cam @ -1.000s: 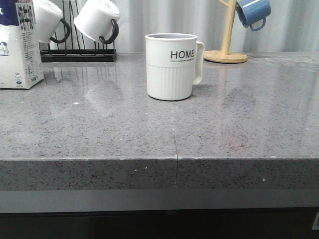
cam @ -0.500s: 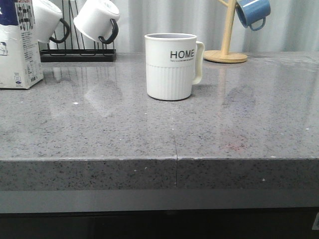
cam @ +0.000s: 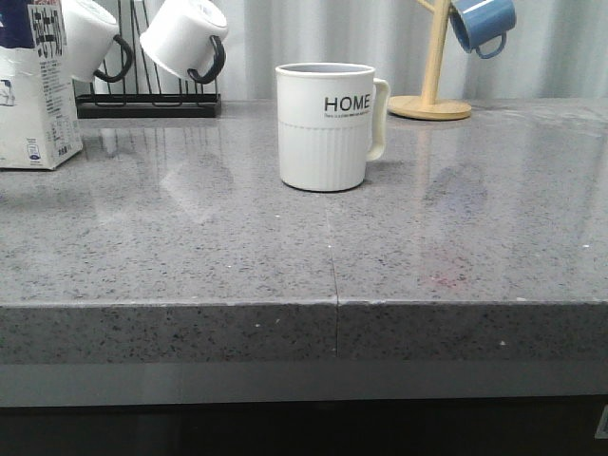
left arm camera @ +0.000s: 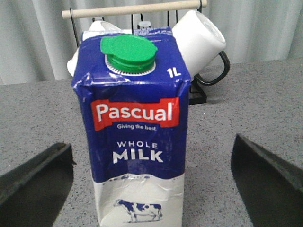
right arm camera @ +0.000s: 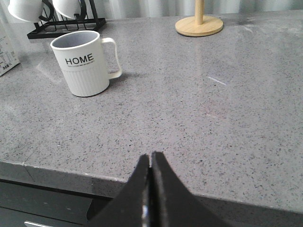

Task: Place milk next to cup
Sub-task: 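Move the left gripper to the Pascual milk carton and close on it, then lift the milk carton with the left gripper and carry it toward the mug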

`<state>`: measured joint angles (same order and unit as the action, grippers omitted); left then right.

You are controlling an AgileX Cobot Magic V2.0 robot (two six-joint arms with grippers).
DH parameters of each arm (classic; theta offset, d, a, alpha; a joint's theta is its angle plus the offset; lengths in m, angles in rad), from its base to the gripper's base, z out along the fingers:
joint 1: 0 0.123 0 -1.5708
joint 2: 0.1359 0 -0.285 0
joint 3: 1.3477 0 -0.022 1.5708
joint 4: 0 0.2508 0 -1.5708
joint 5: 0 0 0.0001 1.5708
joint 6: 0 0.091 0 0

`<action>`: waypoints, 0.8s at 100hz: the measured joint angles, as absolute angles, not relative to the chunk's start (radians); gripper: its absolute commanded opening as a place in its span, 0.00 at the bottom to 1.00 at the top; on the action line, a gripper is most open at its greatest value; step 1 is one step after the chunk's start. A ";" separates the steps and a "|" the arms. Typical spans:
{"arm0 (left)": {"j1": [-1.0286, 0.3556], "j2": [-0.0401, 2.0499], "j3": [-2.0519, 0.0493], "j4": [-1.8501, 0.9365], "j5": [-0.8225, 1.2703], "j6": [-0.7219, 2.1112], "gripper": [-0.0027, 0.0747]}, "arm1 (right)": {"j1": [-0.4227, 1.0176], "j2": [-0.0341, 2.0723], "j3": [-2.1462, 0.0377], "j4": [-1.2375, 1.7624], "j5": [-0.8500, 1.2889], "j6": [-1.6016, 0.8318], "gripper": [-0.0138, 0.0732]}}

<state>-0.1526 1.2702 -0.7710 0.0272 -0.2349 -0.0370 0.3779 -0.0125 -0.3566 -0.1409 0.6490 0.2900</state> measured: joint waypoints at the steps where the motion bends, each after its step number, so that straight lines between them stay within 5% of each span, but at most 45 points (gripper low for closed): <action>1: -0.153 1.275 -0.778 0.027 -0.235 -0.037 0.85 | 0.378 -0.012 -0.357 -0.141 0.649 0.290 0.08; 39: -0.119 1.501 -0.948 0.000 -0.242 -0.039 0.82 | 0.378 -0.012 -0.357 -0.141 0.649 0.290 0.08; 62: -0.119 1.529 -0.969 0.000 -0.246 -0.039 0.39 | 0.378 -0.012 -0.357 -0.141 0.649 0.290 0.08; 80: -0.119 1.524 -0.968 0.000 -0.234 -0.039 0.33 | 0.378 -0.012 -0.357 -0.141 0.649 0.290 0.08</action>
